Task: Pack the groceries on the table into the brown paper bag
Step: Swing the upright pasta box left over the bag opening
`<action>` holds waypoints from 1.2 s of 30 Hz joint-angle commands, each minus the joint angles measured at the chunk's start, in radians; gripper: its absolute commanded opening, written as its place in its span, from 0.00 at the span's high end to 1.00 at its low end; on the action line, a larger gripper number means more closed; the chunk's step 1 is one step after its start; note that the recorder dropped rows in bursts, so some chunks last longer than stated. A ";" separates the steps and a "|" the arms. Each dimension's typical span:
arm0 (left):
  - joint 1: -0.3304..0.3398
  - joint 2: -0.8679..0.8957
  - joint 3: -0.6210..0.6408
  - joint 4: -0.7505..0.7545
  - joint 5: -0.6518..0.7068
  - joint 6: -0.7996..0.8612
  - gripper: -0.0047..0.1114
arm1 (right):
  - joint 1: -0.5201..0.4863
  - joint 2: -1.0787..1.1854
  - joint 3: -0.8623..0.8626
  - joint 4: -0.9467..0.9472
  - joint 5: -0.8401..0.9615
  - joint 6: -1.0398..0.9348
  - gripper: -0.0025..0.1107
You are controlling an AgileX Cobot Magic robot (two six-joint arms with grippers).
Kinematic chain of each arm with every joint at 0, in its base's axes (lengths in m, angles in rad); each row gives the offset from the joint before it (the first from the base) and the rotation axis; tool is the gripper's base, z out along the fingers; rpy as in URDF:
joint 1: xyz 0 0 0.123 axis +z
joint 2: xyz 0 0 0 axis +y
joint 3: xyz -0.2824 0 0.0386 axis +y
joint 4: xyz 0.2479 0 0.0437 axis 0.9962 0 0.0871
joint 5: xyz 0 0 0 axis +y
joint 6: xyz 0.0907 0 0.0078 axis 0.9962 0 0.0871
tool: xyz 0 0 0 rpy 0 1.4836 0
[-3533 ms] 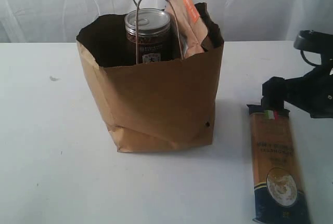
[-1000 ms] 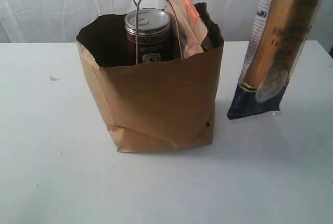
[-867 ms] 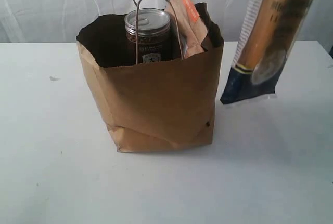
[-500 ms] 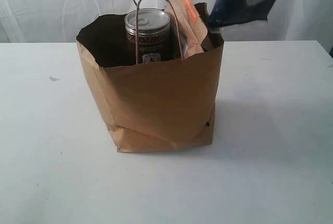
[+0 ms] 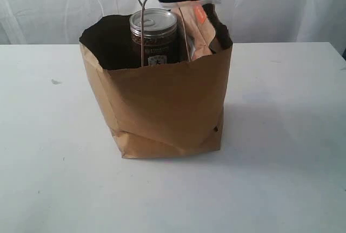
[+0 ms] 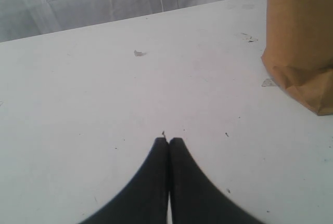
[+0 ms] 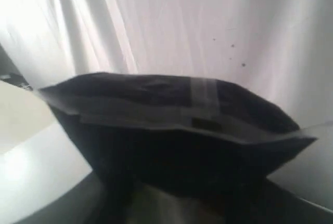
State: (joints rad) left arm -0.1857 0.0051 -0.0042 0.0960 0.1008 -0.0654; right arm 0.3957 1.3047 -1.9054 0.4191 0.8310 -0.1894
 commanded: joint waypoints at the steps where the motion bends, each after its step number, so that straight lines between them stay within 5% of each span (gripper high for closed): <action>1: 0.003 -0.005 0.004 -0.001 -0.003 -0.001 0.96 | 0.081 0.017 -0.029 0.033 -0.068 -0.017 0.98; 10: 0.003 -0.005 0.004 -0.001 -0.003 -0.001 0.96 | 0.175 0.060 -0.029 0.003 -0.072 -0.017 0.98; 28: 0.003 -0.005 0.004 -0.001 -0.003 -0.001 0.96 | 0.179 0.074 -0.167 0.057 -0.153 -0.010 0.98; 36: 0.003 -0.005 0.004 -0.001 -0.003 -0.001 0.96 | 0.179 0.161 -0.191 -0.057 -0.200 0.036 0.98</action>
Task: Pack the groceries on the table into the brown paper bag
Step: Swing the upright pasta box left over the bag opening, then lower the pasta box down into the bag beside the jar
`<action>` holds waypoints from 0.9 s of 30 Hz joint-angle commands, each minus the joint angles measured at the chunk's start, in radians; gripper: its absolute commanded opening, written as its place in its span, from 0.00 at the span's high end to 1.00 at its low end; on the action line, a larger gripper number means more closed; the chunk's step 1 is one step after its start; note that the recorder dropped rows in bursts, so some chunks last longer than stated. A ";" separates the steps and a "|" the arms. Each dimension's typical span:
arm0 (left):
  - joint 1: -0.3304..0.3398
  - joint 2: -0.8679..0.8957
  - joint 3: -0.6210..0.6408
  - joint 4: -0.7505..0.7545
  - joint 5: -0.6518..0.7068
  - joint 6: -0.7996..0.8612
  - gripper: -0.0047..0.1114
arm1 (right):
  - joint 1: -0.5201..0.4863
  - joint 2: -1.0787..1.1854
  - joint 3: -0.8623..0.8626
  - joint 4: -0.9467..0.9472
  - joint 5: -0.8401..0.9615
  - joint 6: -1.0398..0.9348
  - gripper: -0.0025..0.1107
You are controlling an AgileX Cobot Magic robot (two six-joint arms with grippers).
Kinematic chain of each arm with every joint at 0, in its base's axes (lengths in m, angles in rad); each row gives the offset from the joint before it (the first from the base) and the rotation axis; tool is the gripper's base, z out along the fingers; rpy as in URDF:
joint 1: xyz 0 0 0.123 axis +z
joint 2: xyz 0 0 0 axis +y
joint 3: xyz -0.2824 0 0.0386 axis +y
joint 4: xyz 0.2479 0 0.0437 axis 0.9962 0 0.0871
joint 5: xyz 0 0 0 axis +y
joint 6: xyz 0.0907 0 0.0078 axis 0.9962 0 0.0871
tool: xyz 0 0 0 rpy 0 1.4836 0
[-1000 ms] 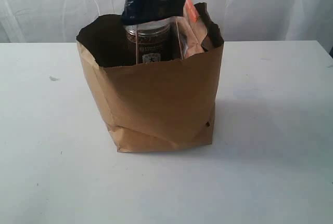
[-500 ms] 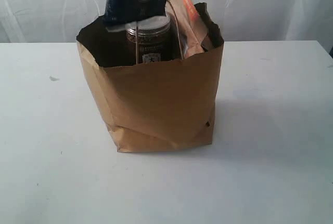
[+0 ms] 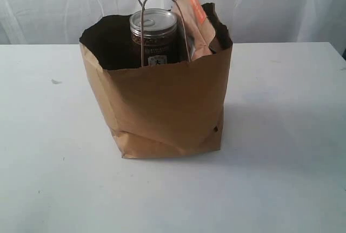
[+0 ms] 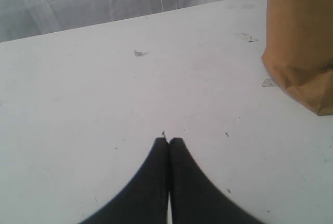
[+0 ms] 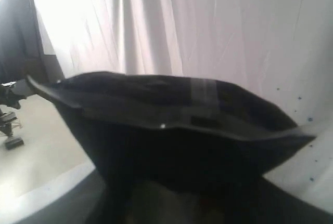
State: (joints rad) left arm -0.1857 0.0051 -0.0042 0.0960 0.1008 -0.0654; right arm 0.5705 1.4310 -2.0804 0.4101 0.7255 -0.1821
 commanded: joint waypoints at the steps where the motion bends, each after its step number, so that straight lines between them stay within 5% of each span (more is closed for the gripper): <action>1: 0.003 -0.005 0.004 -0.001 -0.003 -0.001 0.96 | 0.004 0.046 -0.016 -0.056 -0.094 0.029 0.98; 27: 0.003 -0.005 0.004 -0.001 -0.003 -0.001 0.96 | 0.004 0.117 -0.012 -0.235 0.191 0.141 0.98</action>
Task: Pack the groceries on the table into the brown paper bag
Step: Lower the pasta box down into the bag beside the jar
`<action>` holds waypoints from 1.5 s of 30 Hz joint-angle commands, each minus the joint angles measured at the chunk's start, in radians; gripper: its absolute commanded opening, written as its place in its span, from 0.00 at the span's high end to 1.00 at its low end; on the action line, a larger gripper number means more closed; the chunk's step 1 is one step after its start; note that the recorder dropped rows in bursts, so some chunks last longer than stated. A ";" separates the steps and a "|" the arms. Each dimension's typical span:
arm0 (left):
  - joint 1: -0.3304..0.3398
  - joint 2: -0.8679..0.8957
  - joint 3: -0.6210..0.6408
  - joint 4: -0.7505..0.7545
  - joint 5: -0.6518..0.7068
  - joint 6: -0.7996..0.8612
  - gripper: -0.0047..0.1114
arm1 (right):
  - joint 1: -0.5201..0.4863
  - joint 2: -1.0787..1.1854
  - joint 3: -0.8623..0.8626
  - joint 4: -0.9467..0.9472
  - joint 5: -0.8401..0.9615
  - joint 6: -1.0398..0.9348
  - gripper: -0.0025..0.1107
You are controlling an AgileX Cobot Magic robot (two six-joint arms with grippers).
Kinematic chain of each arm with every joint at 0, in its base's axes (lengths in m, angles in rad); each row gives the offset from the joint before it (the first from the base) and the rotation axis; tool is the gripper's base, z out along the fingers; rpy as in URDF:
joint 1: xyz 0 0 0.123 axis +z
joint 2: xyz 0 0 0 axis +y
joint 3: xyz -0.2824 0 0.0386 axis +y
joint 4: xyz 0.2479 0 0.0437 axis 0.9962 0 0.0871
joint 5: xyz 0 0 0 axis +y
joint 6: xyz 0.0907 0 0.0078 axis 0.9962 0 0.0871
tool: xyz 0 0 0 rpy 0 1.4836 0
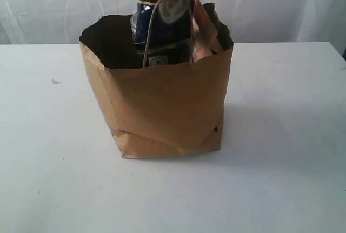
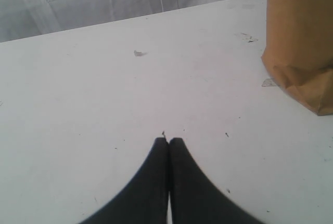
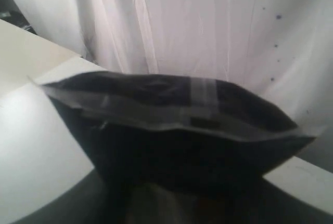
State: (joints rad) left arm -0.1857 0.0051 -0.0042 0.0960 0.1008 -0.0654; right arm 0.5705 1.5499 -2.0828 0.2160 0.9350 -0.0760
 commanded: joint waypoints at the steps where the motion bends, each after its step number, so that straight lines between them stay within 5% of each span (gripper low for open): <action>1: 0.003 -0.005 0.004 -0.001 -0.003 -0.001 0.96 | 0.004 0.003 -0.010 -0.033 -0.016 0.039 0.98; 34: 0.003 -0.005 0.004 -0.001 -0.003 -0.001 0.96 | 0.055 0.192 -0.007 -0.020 0.073 0.053 0.98; 45: 0.003 -0.005 0.004 -0.001 -0.003 -0.001 0.96 | 0.109 0.197 -0.007 -0.172 0.067 0.051 0.98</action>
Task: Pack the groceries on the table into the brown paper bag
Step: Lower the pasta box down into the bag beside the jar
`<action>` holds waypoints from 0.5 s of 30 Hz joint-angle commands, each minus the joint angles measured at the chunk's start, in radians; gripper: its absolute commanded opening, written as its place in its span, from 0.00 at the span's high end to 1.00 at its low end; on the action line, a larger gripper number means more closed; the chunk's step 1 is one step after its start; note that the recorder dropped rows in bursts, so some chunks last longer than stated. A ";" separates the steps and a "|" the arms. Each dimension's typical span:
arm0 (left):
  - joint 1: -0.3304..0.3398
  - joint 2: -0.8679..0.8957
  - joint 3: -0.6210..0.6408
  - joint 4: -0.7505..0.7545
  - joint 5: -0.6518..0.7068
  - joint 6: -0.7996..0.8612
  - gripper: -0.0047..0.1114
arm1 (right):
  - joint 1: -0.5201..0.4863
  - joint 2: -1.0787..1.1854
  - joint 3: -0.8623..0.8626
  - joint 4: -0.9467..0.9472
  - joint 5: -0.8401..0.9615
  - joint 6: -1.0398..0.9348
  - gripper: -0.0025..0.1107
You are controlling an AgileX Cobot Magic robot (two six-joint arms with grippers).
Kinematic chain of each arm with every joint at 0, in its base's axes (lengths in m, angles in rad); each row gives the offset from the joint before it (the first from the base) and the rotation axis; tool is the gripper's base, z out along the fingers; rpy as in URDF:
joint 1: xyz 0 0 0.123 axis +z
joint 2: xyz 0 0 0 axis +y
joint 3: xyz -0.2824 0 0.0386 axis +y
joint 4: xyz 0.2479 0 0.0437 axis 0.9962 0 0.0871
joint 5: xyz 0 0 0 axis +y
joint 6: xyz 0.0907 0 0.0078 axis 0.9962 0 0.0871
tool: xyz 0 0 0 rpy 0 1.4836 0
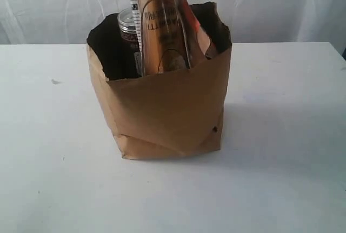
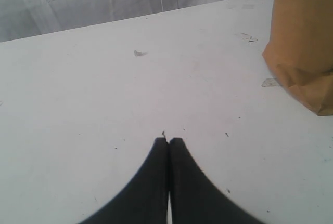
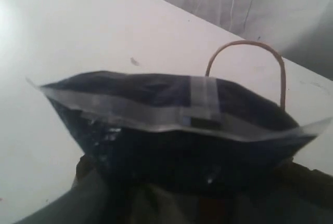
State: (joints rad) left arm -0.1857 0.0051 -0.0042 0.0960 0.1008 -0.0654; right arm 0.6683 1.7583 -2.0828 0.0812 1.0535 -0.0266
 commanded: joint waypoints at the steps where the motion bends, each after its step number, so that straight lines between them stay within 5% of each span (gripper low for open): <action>1: 0.003 -0.005 0.004 -0.001 -0.003 -0.001 0.96 | 0.011 -0.012 -0.007 -0.035 -0.053 0.002 0.98; 15: 0.003 -0.005 0.004 -0.001 -0.003 -0.001 0.96 | 0.061 -0.012 0.072 -0.201 -0.103 0.006 0.98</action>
State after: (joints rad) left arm -0.1857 0.0051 -0.0042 0.0960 0.1008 -0.0654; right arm 0.7037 1.7628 -2.0170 -0.0364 1.0172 -0.0106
